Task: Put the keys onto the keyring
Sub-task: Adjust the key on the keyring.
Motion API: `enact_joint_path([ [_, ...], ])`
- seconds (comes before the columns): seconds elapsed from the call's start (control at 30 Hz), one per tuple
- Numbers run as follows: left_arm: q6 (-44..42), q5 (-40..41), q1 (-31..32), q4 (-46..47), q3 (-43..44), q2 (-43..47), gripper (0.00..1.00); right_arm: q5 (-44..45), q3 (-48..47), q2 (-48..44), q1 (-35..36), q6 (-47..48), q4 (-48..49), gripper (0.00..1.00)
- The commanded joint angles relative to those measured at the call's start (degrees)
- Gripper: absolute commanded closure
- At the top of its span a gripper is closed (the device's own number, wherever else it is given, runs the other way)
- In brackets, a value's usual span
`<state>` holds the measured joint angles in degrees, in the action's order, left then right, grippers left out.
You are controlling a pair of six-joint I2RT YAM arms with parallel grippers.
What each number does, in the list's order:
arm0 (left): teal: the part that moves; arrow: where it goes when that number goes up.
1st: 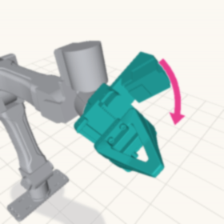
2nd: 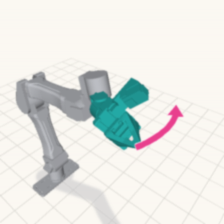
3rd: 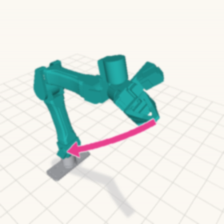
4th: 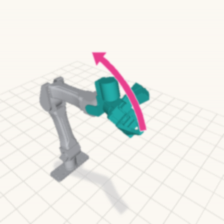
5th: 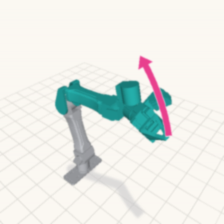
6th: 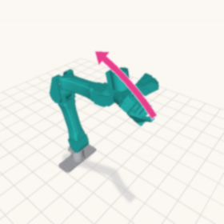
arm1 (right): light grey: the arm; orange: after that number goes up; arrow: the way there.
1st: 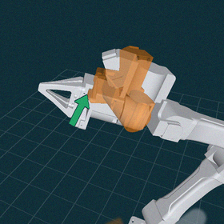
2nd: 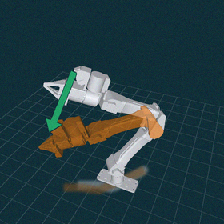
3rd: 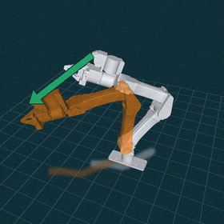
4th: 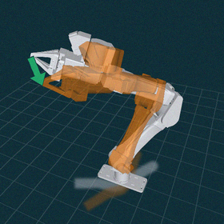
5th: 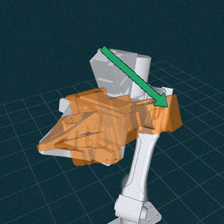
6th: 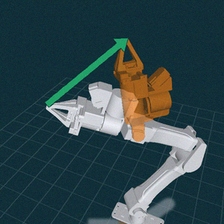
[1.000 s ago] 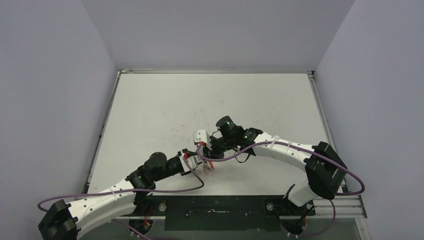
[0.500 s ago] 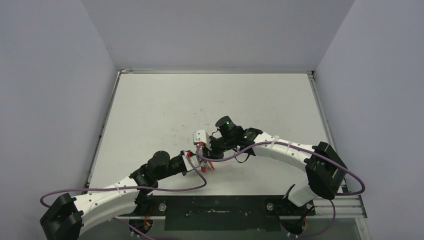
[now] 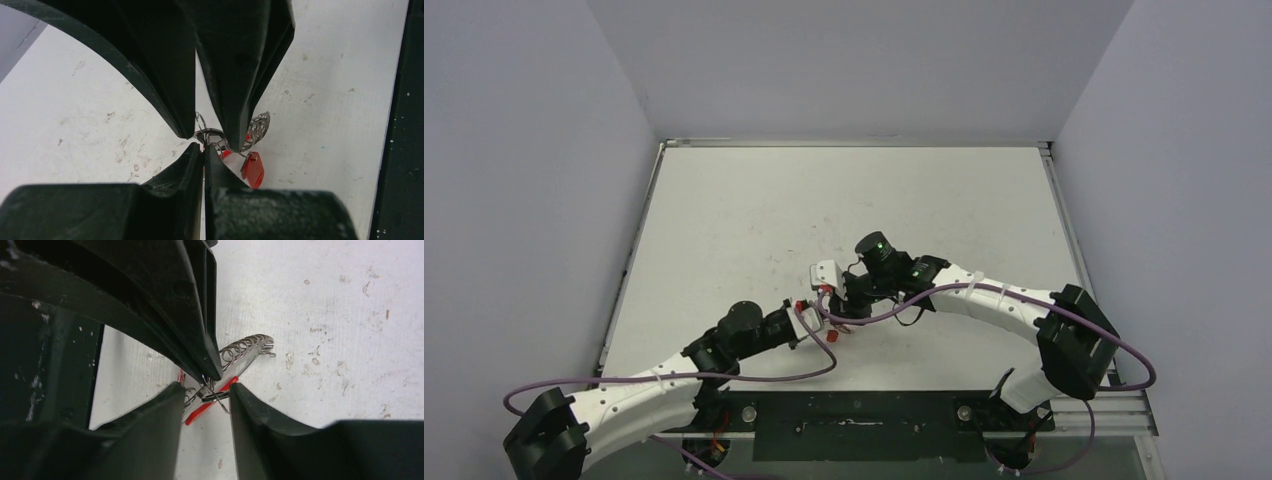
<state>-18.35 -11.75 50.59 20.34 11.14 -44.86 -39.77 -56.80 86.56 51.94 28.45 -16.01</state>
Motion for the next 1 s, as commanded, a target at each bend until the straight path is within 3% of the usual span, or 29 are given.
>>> enact_joint_path([
  [0.0,0.77,0.18,0.06,3.72,0.38,3.18,1.0,-0.78,0.53,-4.99,-0.68,-0.64,5.8,0.52],
  [0.07,0.34,-0.05,0.04,3.17,0.13,4.27,1.0,-2.07,1.66,-6.2,-1.74,-0.75,7.78,0.44],
  [0.2,-0.82,-0.37,0.16,1.76,0.03,5.83,1.0,-4.7,2.15,-7.02,-3.59,0.74,7.01,0.44],
  [0.43,-1.16,-0.73,0.13,1.15,0.08,6.39,1.0,-8.91,0.62,-6.02,-4.61,6.03,2.45,0.62],
  [0.6,-1.16,-0.8,0.16,0.94,0.19,6.45,1.0,-10.56,-0.8,-4.26,-4.66,7.81,0.46,0.64],
  [0.7,-1.1,-0.91,0.14,0.69,0.23,6.52,1.0,-11.29,-1.03,-3.65,-4.57,8.24,0.69,0.7],
  [0.97,-0.98,-1.17,0.15,0.44,0.3,6.53,1.0,-8.33,-0.11,-3.85,-4.4,7.46,4.18,0.58],
])
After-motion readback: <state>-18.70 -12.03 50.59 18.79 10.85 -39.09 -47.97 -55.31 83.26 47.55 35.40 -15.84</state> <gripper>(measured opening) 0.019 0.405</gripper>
